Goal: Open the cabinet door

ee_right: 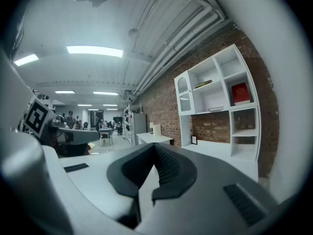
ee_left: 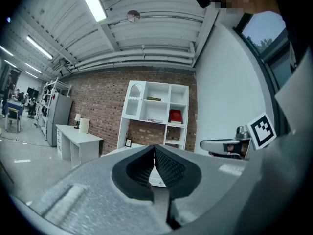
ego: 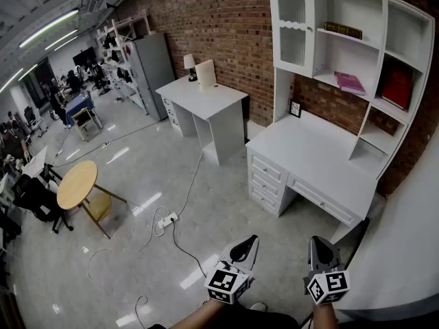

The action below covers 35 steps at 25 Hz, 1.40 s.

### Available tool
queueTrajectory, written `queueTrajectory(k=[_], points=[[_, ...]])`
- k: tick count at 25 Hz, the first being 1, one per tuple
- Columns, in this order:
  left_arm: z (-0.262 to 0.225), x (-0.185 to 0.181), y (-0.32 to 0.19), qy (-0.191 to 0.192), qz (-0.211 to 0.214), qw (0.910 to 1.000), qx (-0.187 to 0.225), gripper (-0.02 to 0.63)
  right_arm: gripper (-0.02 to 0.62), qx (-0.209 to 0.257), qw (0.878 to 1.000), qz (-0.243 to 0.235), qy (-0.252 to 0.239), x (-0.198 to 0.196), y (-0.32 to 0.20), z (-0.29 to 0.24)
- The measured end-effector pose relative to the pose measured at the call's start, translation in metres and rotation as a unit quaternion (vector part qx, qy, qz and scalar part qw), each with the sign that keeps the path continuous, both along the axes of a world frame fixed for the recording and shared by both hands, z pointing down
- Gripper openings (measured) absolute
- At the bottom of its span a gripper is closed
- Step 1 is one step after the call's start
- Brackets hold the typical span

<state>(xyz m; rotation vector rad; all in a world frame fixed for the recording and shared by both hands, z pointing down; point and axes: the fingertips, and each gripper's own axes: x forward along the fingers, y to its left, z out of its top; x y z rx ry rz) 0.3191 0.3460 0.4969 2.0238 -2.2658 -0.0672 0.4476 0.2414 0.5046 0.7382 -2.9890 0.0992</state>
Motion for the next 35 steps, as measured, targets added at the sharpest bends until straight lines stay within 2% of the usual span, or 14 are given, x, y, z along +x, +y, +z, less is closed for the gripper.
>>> queueTrajectory(k=[6,11,17,21,24,29,35], points=[[0.014,-0.006,0.012,0.007,-0.012,0.9998,-0.011,0.018,0.002,-0.029,0.998,-0.004,-0.055,0.004,0.004,0.004],[0.017,-0.019,0.008,0.003,-0.008,0.9999,-0.013,0.017,0.002,-0.038,0.998,-0.005,-0.048,-0.007,-0.001,0.015],[0.021,-0.058,-0.019,0.007,0.0,0.9999,-0.012,0.018,0.002,-0.045,0.998,0.005,-0.041,-0.037,-0.022,0.02],[0.026,-0.106,-0.04,0.018,-0.001,0.9998,-0.008,0.018,0.002,-0.047,0.998,0.013,-0.027,-0.076,-0.042,0.022],[0.029,-0.15,-0.057,0.029,0.002,0.9996,-0.003,0.018,0.002,-0.045,0.999,0.017,-0.011,-0.121,-0.057,0.021],[0.03,-0.217,-0.093,0.046,0.028,0.9985,0.002,0.018,0.002,-0.063,0.995,0.065,-0.027,-0.191,-0.096,0.013],[0.01,-0.311,-0.137,0.042,0.058,0.9974,0.012,0.018,0.002,-0.055,0.994,0.098,-0.009,-0.278,-0.132,0.001]])
